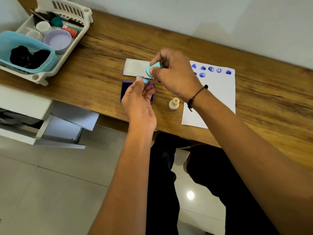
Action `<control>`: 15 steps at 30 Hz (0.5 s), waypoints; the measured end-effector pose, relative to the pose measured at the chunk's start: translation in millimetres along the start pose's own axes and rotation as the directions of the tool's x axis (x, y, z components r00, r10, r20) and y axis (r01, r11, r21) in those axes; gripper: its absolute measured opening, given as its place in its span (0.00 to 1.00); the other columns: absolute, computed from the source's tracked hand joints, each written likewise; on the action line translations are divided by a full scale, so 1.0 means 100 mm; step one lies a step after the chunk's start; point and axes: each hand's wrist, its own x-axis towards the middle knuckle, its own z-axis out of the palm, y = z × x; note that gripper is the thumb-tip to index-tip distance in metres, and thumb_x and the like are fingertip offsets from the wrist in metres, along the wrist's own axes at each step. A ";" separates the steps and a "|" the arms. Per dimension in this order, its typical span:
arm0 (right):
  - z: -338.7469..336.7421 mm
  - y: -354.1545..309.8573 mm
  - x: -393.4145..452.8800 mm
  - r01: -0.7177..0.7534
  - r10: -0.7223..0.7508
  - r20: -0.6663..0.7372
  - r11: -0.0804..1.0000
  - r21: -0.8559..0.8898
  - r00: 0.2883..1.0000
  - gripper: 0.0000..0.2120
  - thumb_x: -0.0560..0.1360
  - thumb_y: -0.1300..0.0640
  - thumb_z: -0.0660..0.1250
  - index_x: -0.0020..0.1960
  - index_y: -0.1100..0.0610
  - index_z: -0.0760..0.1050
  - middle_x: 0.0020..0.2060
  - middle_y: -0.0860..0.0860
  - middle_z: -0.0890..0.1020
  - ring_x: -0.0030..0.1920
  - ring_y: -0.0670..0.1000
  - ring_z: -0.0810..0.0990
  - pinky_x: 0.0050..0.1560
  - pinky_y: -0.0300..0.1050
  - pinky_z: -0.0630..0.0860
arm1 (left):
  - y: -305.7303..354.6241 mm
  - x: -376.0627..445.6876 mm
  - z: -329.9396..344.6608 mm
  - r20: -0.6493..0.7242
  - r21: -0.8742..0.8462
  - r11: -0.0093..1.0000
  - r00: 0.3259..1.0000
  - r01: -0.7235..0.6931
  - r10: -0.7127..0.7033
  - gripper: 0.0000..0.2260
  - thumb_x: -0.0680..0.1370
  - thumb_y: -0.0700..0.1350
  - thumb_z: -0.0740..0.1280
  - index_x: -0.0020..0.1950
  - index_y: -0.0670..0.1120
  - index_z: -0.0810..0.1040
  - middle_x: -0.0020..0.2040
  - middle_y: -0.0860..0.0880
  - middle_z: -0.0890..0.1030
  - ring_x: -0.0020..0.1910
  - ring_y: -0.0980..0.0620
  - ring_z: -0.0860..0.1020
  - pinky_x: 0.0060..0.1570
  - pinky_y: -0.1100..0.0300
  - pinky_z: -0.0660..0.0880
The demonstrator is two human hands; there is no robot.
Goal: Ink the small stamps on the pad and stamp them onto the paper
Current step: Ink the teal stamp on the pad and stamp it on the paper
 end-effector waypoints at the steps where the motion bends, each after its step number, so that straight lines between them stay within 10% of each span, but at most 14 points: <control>1: 0.00 0.00 0.00 -0.001 0.001 0.000 1.000 -0.004 1.000 0.05 0.71 0.61 0.68 0.46 0.58 0.77 0.40 0.49 0.79 0.45 0.49 0.79 0.44 0.48 0.79 | 0.00 0.00 0.00 0.001 0.000 1.000 1.000 0.001 -0.001 0.04 0.76 0.39 0.64 0.45 0.39 0.77 0.34 0.46 0.79 0.31 0.55 0.79 0.35 0.65 0.78; 15: 0.02 0.00 0.05 -0.009 0.008 0.038 1.000 0.007 0.999 0.05 0.72 0.60 0.67 0.47 0.59 0.77 0.42 0.50 0.79 0.42 0.46 0.77 0.30 0.34 0.69 | 0.04 0.04 -0.02 0.011 0.039 0.999 1.000 0.011 -0.011 0.07 0.76 0.39 0.65 0.50 0.37 0.77 0.33 0.47 0.79 0.31 0.55 0.78 0.35 0.66 0.78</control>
